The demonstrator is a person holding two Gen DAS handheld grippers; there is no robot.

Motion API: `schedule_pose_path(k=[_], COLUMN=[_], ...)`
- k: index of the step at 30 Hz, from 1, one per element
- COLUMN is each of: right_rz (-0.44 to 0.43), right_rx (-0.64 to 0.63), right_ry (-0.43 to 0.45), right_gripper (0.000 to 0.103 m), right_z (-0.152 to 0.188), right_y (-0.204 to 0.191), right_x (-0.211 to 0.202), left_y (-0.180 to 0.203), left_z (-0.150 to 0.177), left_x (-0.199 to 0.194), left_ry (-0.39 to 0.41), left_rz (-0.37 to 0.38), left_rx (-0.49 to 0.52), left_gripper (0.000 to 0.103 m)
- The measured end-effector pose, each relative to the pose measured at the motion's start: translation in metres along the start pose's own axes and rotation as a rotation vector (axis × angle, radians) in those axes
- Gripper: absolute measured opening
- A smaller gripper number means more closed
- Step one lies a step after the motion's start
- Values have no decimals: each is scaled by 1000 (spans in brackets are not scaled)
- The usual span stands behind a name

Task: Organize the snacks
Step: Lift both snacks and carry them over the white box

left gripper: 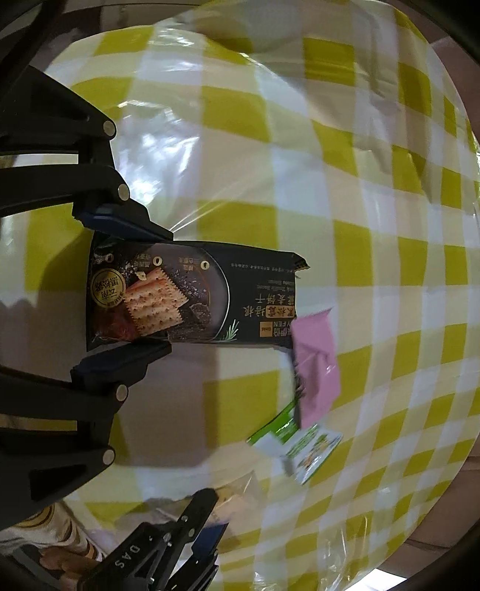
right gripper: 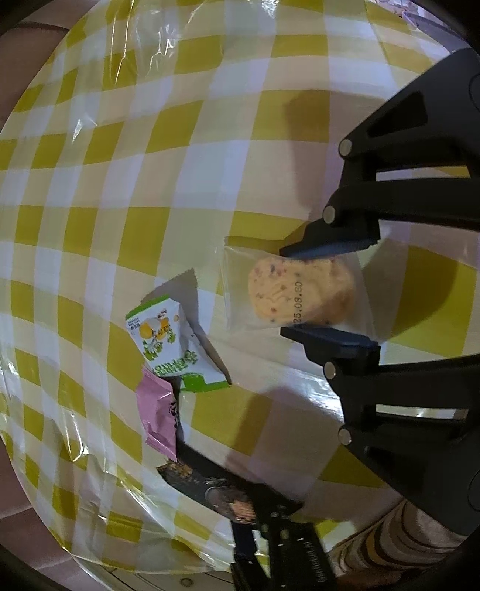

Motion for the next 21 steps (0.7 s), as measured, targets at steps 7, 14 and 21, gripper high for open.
schedule_pose_path(k=[7,14,21], right_rz=[-17,-21,-9], right_rx=[-4,22,48], right_ry=[-7,-14,13], right_gripper=[38,38,38], right_z=[20,41,53], right_y=[4,18,34], right_x=[-8,-17,-33], left_y=[24,60,91], left_z=[19,32,44], left_x=[-2,-7,-20], left_ry=[9,45,105], left_rz=[24,104,131], left_rx=[-38,-49,-38], left_gripper=[51,51,51])
Point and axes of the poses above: each gripper's, at about its wrist camera, not at the fingertips, and x roughly the way its jaws point, y to its right, z to its underside, the point moved 4 cm from there along x, roughly the way its jaws point, and after that the axes turned 12 degrees about z, right-handed, at the moved point
